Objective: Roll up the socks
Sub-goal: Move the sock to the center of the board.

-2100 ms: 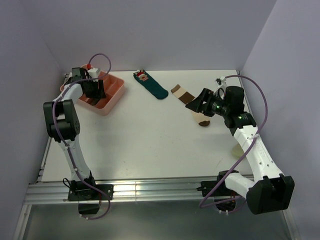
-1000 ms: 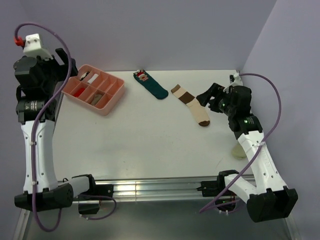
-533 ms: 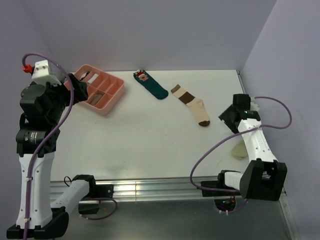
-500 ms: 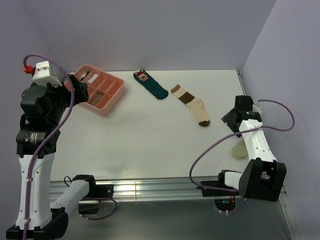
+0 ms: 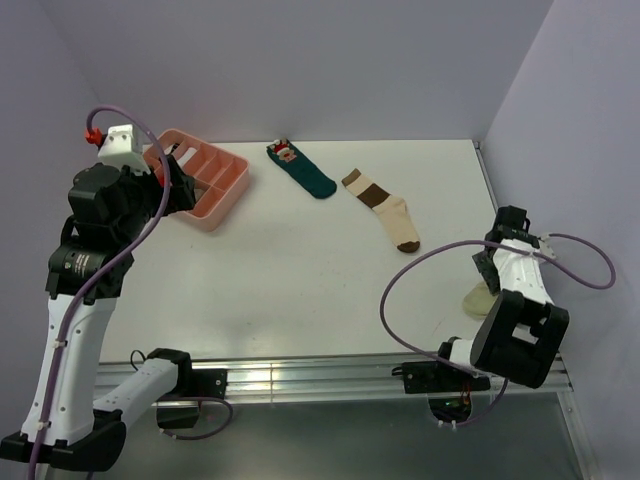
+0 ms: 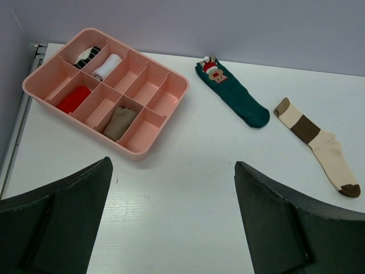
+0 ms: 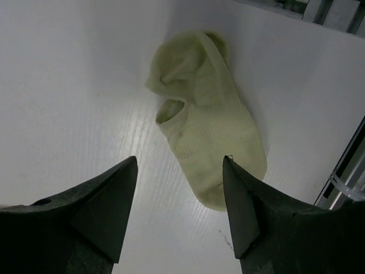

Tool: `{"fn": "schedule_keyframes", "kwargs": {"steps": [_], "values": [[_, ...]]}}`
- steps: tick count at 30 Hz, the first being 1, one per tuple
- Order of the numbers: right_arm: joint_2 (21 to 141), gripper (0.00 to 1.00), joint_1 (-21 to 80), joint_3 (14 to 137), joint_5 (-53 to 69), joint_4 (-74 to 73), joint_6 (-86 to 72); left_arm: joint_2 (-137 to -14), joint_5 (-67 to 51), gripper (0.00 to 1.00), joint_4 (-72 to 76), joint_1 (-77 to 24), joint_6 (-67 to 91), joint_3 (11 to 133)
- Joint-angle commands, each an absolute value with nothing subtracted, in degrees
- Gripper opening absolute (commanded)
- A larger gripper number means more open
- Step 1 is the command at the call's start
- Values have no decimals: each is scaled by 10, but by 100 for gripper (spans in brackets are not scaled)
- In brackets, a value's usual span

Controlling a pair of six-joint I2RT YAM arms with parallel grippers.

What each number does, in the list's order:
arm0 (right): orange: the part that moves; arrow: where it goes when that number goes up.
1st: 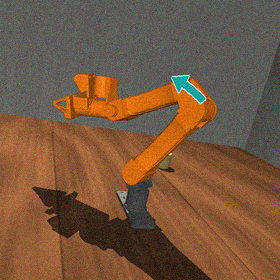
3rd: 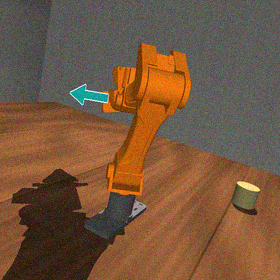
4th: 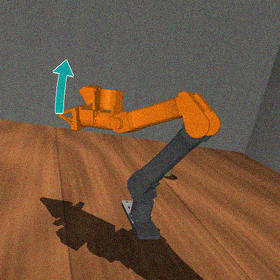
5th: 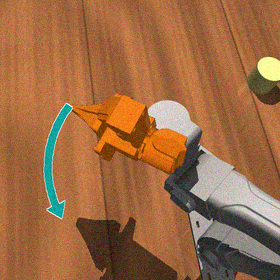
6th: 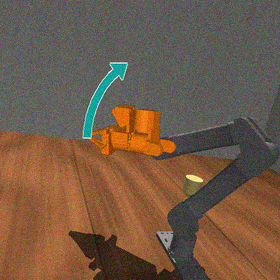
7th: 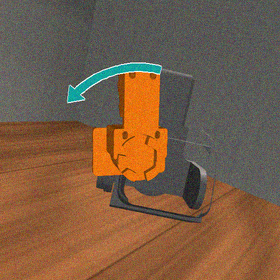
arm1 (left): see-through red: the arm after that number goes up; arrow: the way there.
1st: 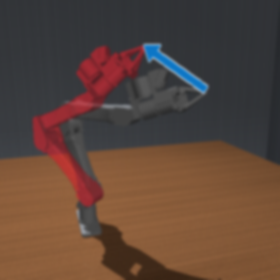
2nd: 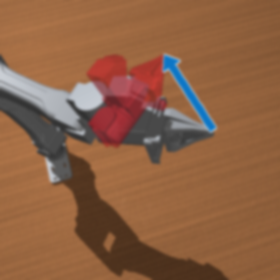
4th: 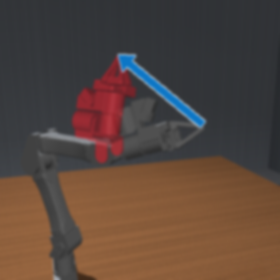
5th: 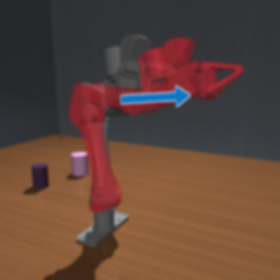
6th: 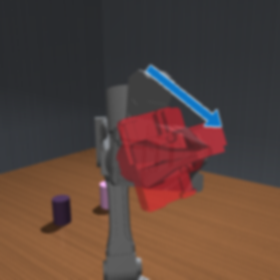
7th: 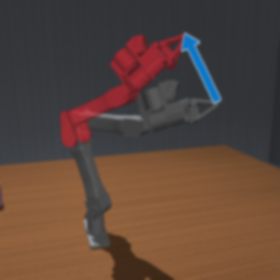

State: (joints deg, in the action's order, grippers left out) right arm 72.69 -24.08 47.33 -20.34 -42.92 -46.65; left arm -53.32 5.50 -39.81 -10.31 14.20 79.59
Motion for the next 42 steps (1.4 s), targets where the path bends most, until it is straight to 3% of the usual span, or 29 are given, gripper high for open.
{"fn": "schedule_keyframes", "kwargs": {"steps": [1,9,10,14,19,28,34,42], "values": [[763,68,-248,463,-214,-409,-479,-533,69,93,-394,-111,129,802],[834,56,-249,424,-172,-363,-470,-524,70,92,-391,-113,131,795],[847,49,-249,422,-164,-361,-470,-523,73,92,-391,-113,128,795],[861,39,-249,408,-128,-349,-460,-519,84,91,-392,-113,125,795],[868,35,-233,392,-71,-341,-441,-520,85,91,-387,-113,124,797],[876,35,-42,402,-16,-361,-468,-523,85,90,-379,-113,127,793],[899,34,144,417,14,-358,-511,-515,91,90,-365,-113,127,777],[1076,34,408,672,15,-396,-430,-508,70,92,-345,-114,133,751]]}}
